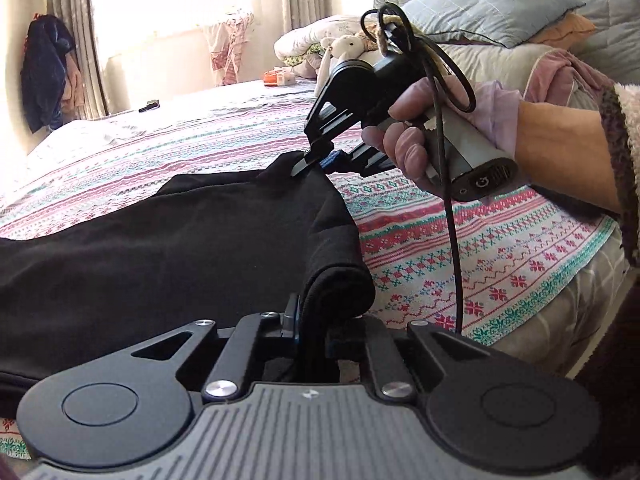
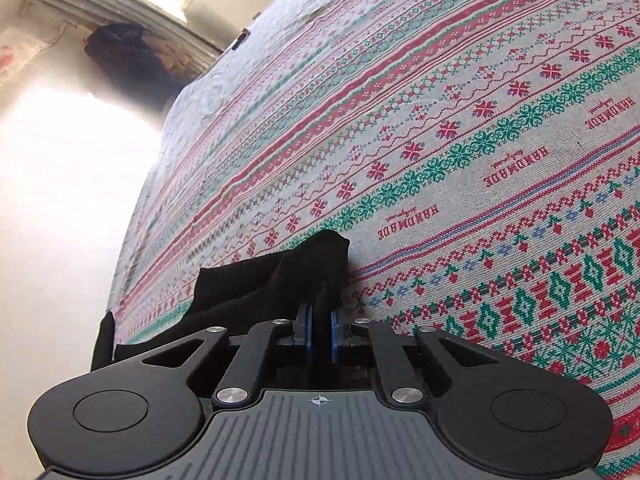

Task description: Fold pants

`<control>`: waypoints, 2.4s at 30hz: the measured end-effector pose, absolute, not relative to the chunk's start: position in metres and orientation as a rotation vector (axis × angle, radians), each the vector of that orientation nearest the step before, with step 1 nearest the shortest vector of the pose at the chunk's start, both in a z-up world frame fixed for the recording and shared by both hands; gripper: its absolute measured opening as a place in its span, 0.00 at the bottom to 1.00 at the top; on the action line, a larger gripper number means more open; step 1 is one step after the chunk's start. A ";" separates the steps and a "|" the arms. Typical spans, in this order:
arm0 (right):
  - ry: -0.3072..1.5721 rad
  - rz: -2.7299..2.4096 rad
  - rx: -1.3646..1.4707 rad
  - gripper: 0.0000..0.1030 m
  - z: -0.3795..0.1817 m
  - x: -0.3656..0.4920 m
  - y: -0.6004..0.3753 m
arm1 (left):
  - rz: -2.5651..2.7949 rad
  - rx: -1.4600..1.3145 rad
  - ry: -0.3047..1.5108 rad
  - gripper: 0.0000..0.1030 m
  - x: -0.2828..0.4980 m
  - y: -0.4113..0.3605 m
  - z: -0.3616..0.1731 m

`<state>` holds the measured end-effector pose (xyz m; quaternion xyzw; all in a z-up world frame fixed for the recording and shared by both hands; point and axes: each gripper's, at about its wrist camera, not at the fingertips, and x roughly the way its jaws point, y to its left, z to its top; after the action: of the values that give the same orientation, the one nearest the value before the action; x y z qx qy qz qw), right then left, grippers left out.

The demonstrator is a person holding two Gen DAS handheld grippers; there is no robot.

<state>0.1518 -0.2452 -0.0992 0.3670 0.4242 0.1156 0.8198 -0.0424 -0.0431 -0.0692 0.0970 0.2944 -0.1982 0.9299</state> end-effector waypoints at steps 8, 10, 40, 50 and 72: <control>0.825 0.321 0.827 0.06 -0.056 0.159 -0.208 | -0.295 -0.058 0.602 0.18 -0.030 0.027 -0.031; 0.806 0.351 0.830 0.06 -0.043 0.165 -0.188 | -0.252 -0.103 0.590 0.18 -0.030 0.045 -0.024; 0.845 0.439 0.584 0.06 -0.024 0.234 0.139 | 0.265 -0.502 0.566 0.21 -0.001 0.277 -0.027; 0.878 0.477 0.529 0.58 -0.018 0.217 0.138 | 0.326 -0.409 0.568 0.64 -0.005 0.282 -0.011; 0.929 0.415 0.494 0.76 -0.062 0.125 -0.020 | 0.016 -0.228 0.746 1.00 0.089 0.310 0.001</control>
<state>0.1254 -0.0204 -0.0619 0.2341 0.4401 0.1968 0.8443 0.0891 0.3104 0.0010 -0.1111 0.3634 0.0078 0.9249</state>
